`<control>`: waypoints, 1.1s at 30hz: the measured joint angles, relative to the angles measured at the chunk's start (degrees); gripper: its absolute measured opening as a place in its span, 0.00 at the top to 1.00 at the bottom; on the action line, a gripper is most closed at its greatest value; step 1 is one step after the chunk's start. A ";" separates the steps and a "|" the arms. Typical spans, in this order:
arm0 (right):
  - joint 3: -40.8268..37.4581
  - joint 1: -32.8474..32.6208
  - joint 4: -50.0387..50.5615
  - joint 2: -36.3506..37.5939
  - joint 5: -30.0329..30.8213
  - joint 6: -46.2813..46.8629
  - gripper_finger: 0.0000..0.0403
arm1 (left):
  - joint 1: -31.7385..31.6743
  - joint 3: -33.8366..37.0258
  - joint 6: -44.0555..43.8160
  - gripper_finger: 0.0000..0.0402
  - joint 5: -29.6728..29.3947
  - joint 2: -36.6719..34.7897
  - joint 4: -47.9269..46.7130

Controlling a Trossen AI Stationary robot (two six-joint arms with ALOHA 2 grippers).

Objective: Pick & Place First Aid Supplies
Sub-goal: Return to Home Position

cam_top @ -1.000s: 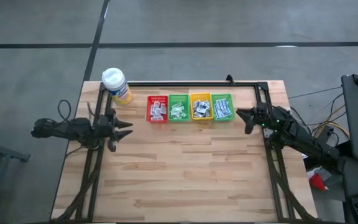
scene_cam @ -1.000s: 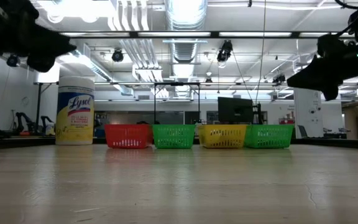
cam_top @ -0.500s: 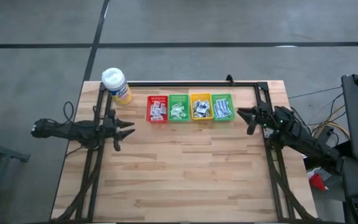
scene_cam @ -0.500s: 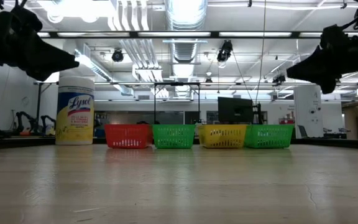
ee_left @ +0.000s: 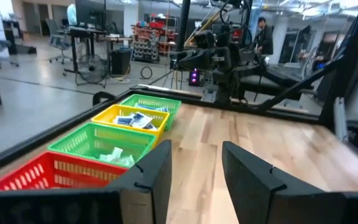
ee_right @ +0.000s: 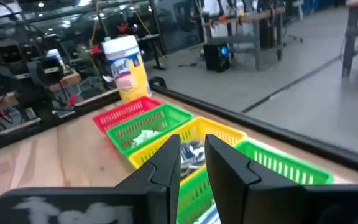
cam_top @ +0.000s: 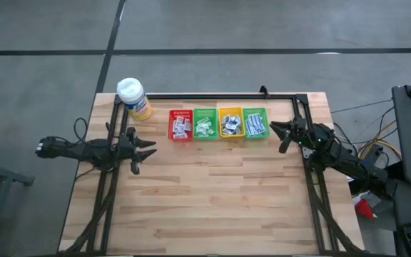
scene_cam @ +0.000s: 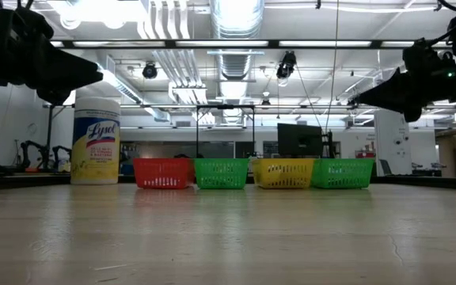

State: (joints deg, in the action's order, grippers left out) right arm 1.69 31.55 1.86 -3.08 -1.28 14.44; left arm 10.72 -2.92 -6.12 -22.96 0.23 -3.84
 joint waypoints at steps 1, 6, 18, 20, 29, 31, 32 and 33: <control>0.00 -0.01 -0.57 0.07 -0.08 -0.91 0.83 | 0.00 -0.06 -0.84 0.66 0.11 0.00 -0.12; 0.00 0.00 -1.27 -0.03 -0.05 -2.51 0.82 | 0.00 -0.48 -1.95 0.66 0.39 0.00 -0.96; 0.00 -0.04 -0.28 -0.06 -0.09 -2.66 0.78 | 0.00 -0.46 -2.03 0.66 0.39 0.11 -1.02; 0.00 -0.04 -0.28 -0.06 -0.10 -2.68 0.78 | 0.00 -0.46 -2.04 0.66 0.39 0.11 -1.02; 0.00 -0.04 -0.24 1.72 -0.14 -2.67 0.82 | 0.00 -0.46 -2.05 0.66 0.41 0.11 -0.98; 0.00 -0.04 -0.26 2.75 -0.17 -2.67 0.83 | 0.00 -0.46 -2.06 0.66 0.39 0.11 -0.98; 0.00 -0.04 -0.28 3.07 -0.17 -2.67 0.83 | 0.00 -0.46 -2.05 0.66 0.39 0.11 -0.96; 0.00 -0.04 -0.54 3.06 -0.17 -2.67 0.83 | 0.00 -0.46 -2.04 0.66 0.39 0.11 -0.96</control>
State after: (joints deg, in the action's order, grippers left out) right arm 1.69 31.51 1.32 -0.02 -1.45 11.77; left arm 10.72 -3.38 -8.16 -22.57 0.34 -4.80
